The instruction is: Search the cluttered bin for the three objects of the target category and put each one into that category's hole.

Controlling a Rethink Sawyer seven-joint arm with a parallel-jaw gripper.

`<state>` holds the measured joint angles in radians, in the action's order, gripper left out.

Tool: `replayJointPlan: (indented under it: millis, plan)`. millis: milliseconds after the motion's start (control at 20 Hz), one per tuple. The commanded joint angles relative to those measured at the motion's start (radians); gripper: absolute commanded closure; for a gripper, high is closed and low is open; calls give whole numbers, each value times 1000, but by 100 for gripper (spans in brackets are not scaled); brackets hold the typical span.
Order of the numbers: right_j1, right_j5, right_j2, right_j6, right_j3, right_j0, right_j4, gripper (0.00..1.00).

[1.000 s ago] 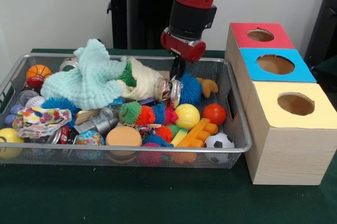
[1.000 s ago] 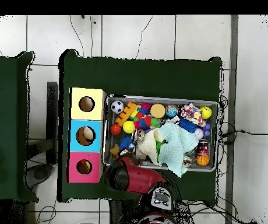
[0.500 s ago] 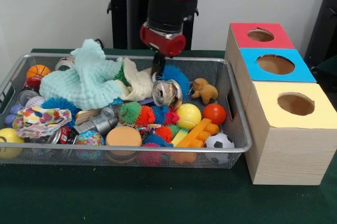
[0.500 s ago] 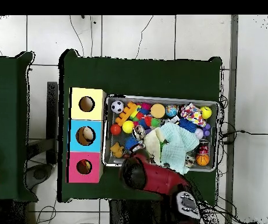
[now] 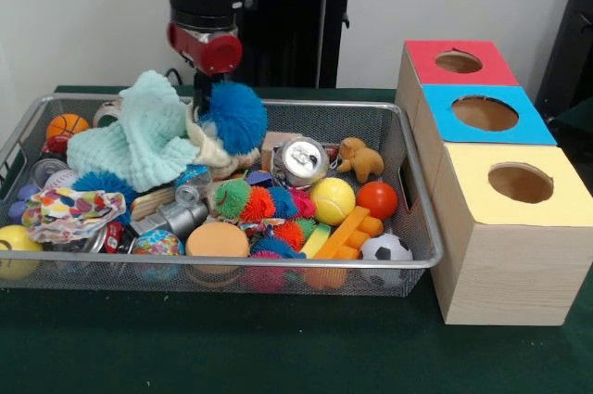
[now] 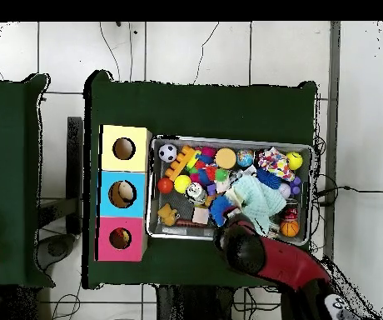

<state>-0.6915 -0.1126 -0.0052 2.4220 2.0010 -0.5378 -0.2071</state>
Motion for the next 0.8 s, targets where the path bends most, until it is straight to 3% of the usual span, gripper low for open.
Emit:
replayJointPlan:
  millis: [50, 550, 800]
  plan:
    - [-68, -133, 177, -148, -40, -70, -84, 100]
    - [-74, -143, 194, -99, -42, -76, -123, 100]
    - [-79, -117, 139, -90, -71, -23, -184, 100]
